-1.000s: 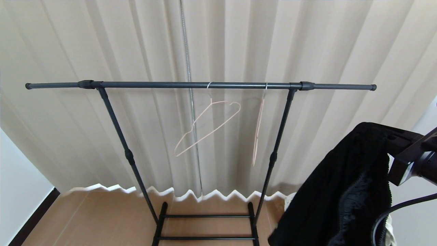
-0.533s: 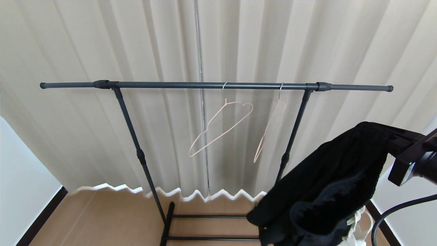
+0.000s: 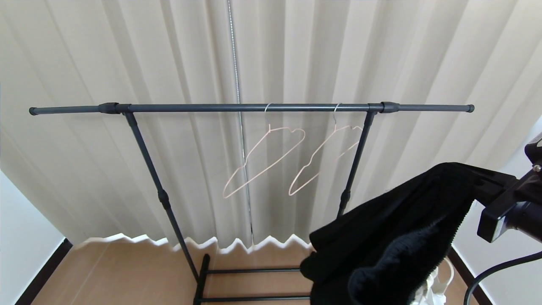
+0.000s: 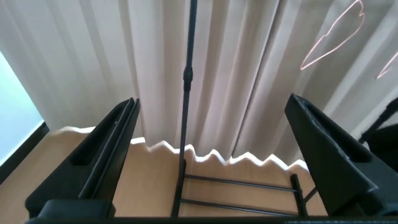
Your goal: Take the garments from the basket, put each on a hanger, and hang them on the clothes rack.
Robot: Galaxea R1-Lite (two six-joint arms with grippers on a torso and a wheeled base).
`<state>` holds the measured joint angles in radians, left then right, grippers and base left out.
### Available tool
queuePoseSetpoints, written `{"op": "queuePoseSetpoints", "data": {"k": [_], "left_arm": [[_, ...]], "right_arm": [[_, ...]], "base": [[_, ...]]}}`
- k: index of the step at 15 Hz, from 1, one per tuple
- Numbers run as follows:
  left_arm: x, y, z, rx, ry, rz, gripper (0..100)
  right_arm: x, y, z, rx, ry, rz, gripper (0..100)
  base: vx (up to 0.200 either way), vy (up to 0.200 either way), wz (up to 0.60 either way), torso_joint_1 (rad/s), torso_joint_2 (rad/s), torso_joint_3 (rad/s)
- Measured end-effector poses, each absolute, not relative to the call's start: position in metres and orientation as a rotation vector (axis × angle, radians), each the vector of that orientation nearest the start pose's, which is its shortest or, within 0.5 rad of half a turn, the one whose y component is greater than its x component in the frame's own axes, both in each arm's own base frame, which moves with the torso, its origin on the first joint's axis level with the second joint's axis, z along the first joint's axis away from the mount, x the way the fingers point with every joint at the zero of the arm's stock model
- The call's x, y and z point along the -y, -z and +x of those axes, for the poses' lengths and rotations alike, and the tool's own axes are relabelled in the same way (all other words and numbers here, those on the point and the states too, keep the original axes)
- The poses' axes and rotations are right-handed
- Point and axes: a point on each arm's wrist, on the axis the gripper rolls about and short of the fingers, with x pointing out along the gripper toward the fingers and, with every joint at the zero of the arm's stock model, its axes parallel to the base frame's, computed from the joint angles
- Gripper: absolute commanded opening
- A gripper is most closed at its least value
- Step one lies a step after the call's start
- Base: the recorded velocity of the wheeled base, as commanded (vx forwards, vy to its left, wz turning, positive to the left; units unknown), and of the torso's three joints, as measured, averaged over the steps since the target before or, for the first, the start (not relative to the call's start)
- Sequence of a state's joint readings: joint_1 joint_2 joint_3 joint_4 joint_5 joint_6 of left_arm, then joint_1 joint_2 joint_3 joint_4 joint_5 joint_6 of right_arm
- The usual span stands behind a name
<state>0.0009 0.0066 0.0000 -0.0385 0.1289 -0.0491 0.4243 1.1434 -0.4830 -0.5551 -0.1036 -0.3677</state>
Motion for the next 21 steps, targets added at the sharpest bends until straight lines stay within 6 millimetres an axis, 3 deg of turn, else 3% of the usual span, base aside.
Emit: {"op": "queuePoseSetpoints", "data": {"k": [3,6,9,11,13,15,17,21], "left_arm": [[-0.002,-0.079,-0.017,-0.043,-0.083,-0.041,100],[0.000,-0.085,0.002,-0.241,0.031,-0.035,100],[0.007,-0.115,0.031,-0.352,0.233,-0.052,100],[0.017,-0.140,0.057,-0.408,0.325,-0.080,100],[0.036,-0.167,0.088,-0.451,0.425,-0.122,100],[0.059,-0.180,0.114,-0.515,0.504,-0.151,100],[0.084,-0.180,0.137,-0.598,0.555,-0.147,100],[0.138,-0.160,0.173,-0.771,0.610,-0.120,100]], "right_arm": [[-0.074,-0.211,0.146,-0.060,-0.367,-0.392,0],[-0.086,-0.211,0.156,-0.100,-0.393,-0.280,0],[-0.104,-0.225,0.183,-0.112,-0.391,-0.147,0],[-0.115,-0.223,0.202,-0.142,-0.376,-0.098,0],[-0.125,-0.224,0.218,-0.154,-0.330,-0.048,0],[-0.137,-0.226,0.226,-0.160,-0.290,0.012,0],[-0.152,-0.226,0.228,-0.159,-0.263,0.020,0],[-0.172,-0.222,0.223,-0.166,-0.276,0.022,0]], "base": [[0.000,0.000,0.00,0.000,0.00,0.000],[0.000,0.000,0.00,0.000,0.00,0.000],[0.000,0.000,0.00,0.000,0.00,0.000],[0.000,0.000,0.00,0.000,0.00,0.000],[0.000,0.000,0.00,0.000,0.00,0.000],[0.000,0.000,0.00,0.000,0.00,0.000],[0.000,0.000,0.00,0.000,0.00,0.000],[0.000,0.000,0.00,0.000,0.00,0.000]]}}
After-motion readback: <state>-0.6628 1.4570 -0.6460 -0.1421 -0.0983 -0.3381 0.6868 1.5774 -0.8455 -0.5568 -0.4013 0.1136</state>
